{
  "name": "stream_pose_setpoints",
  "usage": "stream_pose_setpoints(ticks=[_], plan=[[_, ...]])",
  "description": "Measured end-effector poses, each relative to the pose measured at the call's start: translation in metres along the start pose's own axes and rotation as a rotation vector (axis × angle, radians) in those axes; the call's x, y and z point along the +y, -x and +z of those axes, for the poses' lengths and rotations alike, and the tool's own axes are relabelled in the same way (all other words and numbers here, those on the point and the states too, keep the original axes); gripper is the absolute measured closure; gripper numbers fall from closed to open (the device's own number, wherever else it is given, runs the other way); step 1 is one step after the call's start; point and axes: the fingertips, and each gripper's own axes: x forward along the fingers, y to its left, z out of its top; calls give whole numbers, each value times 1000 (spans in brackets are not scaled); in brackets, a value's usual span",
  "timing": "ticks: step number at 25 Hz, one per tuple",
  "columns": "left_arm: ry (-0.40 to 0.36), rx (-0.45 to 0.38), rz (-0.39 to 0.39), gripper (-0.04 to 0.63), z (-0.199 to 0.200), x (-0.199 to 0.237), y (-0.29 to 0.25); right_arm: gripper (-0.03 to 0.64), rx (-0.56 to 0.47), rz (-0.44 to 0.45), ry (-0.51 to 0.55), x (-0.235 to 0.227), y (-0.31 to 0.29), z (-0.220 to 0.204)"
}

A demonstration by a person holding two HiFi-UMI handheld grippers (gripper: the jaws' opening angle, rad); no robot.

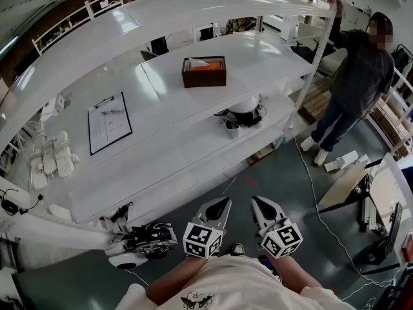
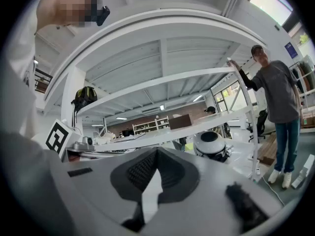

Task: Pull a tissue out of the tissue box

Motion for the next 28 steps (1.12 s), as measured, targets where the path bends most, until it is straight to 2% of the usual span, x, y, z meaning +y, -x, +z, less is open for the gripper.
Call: stream_pose_setpoints(ticks=[19,22,28], plan=[[2,-2,3,589,1,-1,-2,603,-6,5,-18,-3,0,2],[2,0,2,589,0,-1,-2,601,1,42,-69,0,-1,-2],[-3,1,4,589,-2,-1,-2,600,3,83,-74,9,-2,-7]])
